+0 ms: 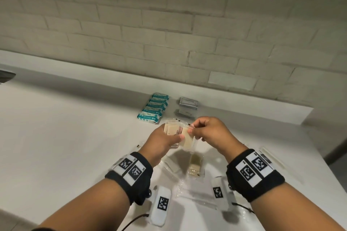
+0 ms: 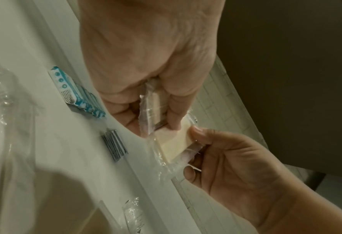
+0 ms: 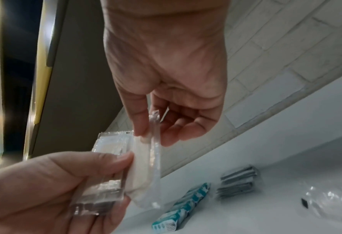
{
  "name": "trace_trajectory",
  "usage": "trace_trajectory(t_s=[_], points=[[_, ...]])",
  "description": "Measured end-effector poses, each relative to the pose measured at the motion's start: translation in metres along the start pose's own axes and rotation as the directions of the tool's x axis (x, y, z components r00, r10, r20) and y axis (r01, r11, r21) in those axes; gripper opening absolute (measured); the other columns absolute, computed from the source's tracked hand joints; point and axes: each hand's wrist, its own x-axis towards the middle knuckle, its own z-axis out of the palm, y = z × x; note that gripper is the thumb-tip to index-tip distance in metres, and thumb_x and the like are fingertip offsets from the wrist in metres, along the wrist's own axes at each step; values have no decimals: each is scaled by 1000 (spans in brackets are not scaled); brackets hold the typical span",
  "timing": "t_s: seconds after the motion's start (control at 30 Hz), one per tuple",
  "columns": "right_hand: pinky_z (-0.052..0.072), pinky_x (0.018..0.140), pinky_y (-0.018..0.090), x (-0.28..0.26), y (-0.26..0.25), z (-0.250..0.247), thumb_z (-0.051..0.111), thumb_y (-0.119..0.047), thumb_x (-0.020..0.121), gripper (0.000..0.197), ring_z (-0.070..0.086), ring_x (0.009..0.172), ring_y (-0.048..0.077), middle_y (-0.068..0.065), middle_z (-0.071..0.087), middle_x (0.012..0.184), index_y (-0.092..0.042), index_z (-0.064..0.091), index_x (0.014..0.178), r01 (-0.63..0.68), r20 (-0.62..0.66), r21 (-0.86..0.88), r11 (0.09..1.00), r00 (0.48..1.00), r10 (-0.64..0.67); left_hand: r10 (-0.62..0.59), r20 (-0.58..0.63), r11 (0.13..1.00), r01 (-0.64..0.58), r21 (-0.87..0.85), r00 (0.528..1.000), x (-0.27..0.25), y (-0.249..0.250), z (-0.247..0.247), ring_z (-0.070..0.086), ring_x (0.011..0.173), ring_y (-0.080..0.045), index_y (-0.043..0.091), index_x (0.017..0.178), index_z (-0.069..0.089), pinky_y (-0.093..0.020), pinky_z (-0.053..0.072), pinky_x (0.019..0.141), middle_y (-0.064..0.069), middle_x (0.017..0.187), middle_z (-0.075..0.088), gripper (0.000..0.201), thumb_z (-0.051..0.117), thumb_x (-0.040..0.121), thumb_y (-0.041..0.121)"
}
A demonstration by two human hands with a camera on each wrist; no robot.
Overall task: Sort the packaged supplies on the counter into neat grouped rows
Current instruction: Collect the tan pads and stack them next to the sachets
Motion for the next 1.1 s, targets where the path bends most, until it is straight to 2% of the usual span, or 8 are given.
trace_trajectory(t_s=[0.17,0.3,0.5,0.67,0.73,0.83,0.93,1.1], points=[[38,45,11,1,2,-11,74,-9,80,3,48,55,9,1,62,66,-7,72,79,-33,18,-13,999,999,34,-33,73,996,39,-83,997,-1,-2,-3,65,84,-20,8,100,62,-28,51,71,-7,89,66,17,69,84,7],[37,40,14,10,20,-20,69,-8,83,7,48,51,9,0,61,66,-4,68,78,-154,-83,-256,954,987,137,-80,40,959,88,-271,996,-2,-3,-7,66,84,-20,13,95,59,-26,53,70,-7,89,63,13,66,86,6],[47,74,26,23,45,-9,59,-18,91,14,55,86,20,10,63,96,-5,65,90,-148,7,-610,779,981,192,-222,78,833,231,-503,972,-2,-5,-13,68,90,-30,1,109,56,-32,59,73,-14,97,64,21,45,92,-4],[45,82,27,23,60,3,58,-23,90,23,60,106,22,5,66,114,-10,68,107,-151,7,-772,618,969,246,-174,32,897,171,-408,984,-5,-8,-17,67,88,-28,-1,111,59,-29,60,72,-18,103,65,24,58,87,-6],[46,81,28,25,56,3,59,-26,90,18,60,102,20,1,65,109,-15,68,102,-169,-41,-682,712,980,193,-156,22,907,152,-392,988,-6,-7,-19,68,82,-24,2,108,60,-28,59,68,-15,98,67,22,61,87,-4],[44,64,24,19,35,5,59,-24,92,14,61,77,14,-2,69,92,-14,69,92,-109,-1,-220,969,994,112,-140,16,921,136,-365,990,-6,-5,-18,70,78,-20,4,109,61,-27,58,66,-10,91,71,24,63,86,-2],[41,53,16,6,13,12,70,-18,86,5,56,58,8,-5,68,73,-13,70,84,-49,89,15,999,995,47,-106,66,936,122,-329,992,-8,-2,-11,70,82,-19,8,109,64,-28,57,70,-7,93,73,23,62,88,1],[43,53,22,8,8,9,77,-13,79,11,52,55,12,1,65,67,-7,68,74,-17,-8,-55,998,1000,17,-109,49,939,119,-323,993,-5,4,-3,69,83,-22,7,103,64,-28,59,70,-10,93,71,14,57,94,16]])
